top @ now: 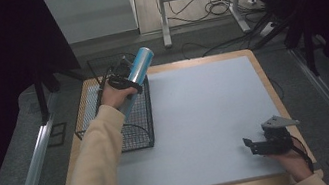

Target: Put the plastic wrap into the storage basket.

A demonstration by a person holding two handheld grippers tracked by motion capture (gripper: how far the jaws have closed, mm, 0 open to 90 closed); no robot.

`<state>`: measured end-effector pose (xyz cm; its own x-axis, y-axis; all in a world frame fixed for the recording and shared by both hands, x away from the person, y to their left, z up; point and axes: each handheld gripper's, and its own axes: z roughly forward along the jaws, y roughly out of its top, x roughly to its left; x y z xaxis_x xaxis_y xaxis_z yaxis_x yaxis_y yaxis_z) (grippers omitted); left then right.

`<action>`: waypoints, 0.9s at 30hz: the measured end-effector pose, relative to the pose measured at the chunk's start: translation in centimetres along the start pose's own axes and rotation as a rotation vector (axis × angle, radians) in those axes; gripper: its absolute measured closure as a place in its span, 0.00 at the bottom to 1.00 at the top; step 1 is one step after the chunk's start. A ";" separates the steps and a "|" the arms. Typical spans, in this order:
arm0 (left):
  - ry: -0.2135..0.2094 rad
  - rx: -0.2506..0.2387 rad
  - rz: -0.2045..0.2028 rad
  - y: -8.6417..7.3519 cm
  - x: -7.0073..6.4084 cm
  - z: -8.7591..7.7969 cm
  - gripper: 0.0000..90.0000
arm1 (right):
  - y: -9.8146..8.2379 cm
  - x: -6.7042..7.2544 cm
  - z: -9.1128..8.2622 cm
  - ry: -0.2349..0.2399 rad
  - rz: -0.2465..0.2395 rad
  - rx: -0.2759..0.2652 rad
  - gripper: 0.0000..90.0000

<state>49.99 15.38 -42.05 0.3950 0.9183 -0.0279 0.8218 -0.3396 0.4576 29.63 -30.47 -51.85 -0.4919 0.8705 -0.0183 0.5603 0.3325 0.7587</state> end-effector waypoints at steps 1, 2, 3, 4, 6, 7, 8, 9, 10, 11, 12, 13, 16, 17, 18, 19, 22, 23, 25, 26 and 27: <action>0.002 0.009 0.003 0.0 0.0 0.1 0.35 | 0.0 0.0 0.0 0.000 0.001 0.000 0.14; 0.003 0.021 0.000 -0.1 0.1 0.3 0.35 | 0.0 0.0 0.0 0.000 0.001 0.000 0.14; 0.005 0.032 -0.002 -0.2 0.1 0.5 0.35 | 0.0 0.0 0.0 0.001 0.000 -0.001 0.14; 0.014 0.044 -0.002 -0.3 0.1 0.7 0.35 | 0.0 0.0 0.0 0.001 0.000 -0.002 0.14; 0.030 0.061 0.008 -0.4 0.2 1.1 0.35 | 0.0 0.0 -0.1 0.002 -0.001 -0.003 0.14; 0.033 0.068 0.007 -0.4 0.2 1.2 0.35 | 0.0 0.0 -0.1 0.002 0.000 -0.003 0.14; 0.035 0.075 0.008 -0.4 0.2 1.3 0.35 | 0.0 0.0 -0.1 0.002 0.001 -0.003 0.14; 0.039 0.080 0.010 -0.4 0.2 1.4 0.35 | 0.0 0.0 0.0 0.002 0.001 -0.003 0.14; 0.041 0.085 0.009 -0.4 0.2 1.5 0.35 | 0.0 0.0 0.0 0.002 0.000 -0.002 0.14; 0.046 0.094 0.010 -0.4 0.2 1.7 0.35 | 0.0 0.0 0.0 0.002 -0.001 -0.002 0.14; 0.051 0.103 0.013 -0.4 0.2 1.8 0.35 | 0.0 0.0 0.0 0.004 -0.002 -0.002 0.14; 0.055 0.110 0.014 -0.4 0.2 2.0 0.35 | 0.0 0.0 0.0 0.004 -0.002 -0.002 0.14; 0.064 0.124 0.015 -0.4 0.2 2.3 0.35 | 0.0 0.0 -0.1 0.004 -0.001 -0.004 0.14; 0.067 0.136 0.020 -0.4 0.2 2.4 0.35 | 0.0 0.0 -0.1 0.004 -0.001 -0.005 0.14; 0.072 0.145 0.017 -0.4 0.2 2.5 0.35 | 0.0 0.0 -0.1 0.004 -0.001 -0.005 0.14; 0.079 0.158 0.020 -0.4 0.2 2.7 0.35 | 0.0 0.0 -0.1 0.004 -0.001 -0.004 0.14; 0.092 0.190 0.026 -0.4 0.2 3.0 0.35 | 0.0 0.1 -0.1 0.004 -0.002 -0.003 0.14; 0.092 0.190 0.027 -0.3 0.2 3.0 0.35 | 0.0 0.1 -0.1 0.005 -0.005 -0.004 0.14; 0.094 0.195 0.030 -0.3 0.1 3.0 0.35 | 0.1 0.1 -0.1 0.006 -0.004 -0.004 0.14; 0.098 0.196 0.032 -0.2 0.1 3.0 0.35 | 0.1 0.1 0.0 0.006 -0.004 -0.003 0.14; 0.099 0.196 0.033 -0.2 0.1 3.0 0.34 | 0.0 0.1 0.0 0.006 -0.005 -0.002 0.14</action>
<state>51.06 14.91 -44.83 0.3887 0.9182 0.0764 0.8768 -0.3941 0.2754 29.58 -30.37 -51.80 -0.4985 0.8667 -0.0178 0.5565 0.3357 0.7600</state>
